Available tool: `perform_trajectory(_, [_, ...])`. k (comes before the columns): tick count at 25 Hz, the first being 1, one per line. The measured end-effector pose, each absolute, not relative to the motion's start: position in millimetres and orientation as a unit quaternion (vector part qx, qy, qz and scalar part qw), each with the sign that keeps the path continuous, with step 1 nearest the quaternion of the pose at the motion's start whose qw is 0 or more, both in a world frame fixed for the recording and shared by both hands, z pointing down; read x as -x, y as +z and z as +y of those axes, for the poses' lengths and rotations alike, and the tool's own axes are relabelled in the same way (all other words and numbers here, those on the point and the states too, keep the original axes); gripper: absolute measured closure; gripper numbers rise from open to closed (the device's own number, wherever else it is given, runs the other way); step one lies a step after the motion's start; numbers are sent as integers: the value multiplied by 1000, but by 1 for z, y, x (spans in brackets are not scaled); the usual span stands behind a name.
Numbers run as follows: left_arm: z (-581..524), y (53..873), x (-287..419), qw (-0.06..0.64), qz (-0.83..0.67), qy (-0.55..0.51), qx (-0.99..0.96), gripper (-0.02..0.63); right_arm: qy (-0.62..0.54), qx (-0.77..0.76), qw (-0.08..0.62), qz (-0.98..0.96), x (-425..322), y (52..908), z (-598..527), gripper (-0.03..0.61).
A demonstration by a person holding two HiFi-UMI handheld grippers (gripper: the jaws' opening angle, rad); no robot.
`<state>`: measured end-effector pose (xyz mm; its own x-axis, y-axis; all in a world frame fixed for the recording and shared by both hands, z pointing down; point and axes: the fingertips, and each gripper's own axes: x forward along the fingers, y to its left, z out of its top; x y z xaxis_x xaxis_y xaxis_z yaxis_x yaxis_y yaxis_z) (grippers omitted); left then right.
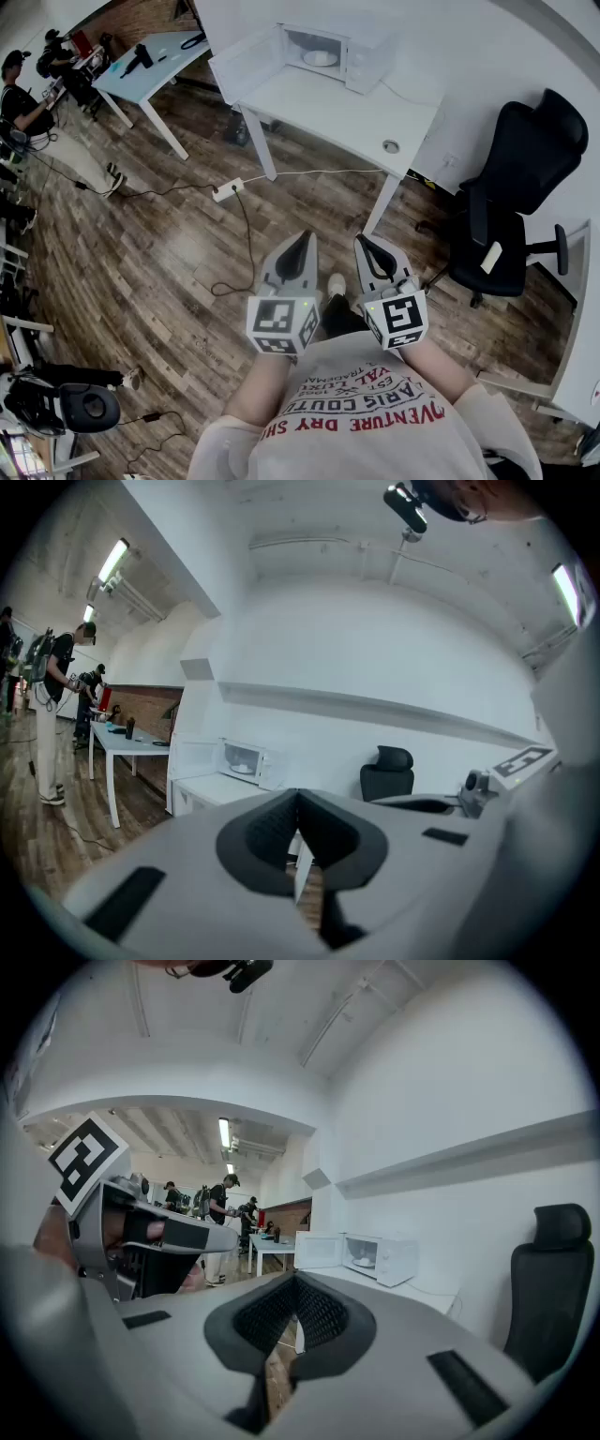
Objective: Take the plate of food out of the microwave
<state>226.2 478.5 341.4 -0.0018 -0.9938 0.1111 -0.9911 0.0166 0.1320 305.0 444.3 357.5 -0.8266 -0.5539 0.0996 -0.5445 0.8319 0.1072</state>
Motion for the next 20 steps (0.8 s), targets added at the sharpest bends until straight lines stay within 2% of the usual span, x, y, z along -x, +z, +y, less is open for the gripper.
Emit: perform_trajectory(20, [460,355,-218,113,-704,-13,-701,606,-33,-297,74,-952,-299,367,423,575])
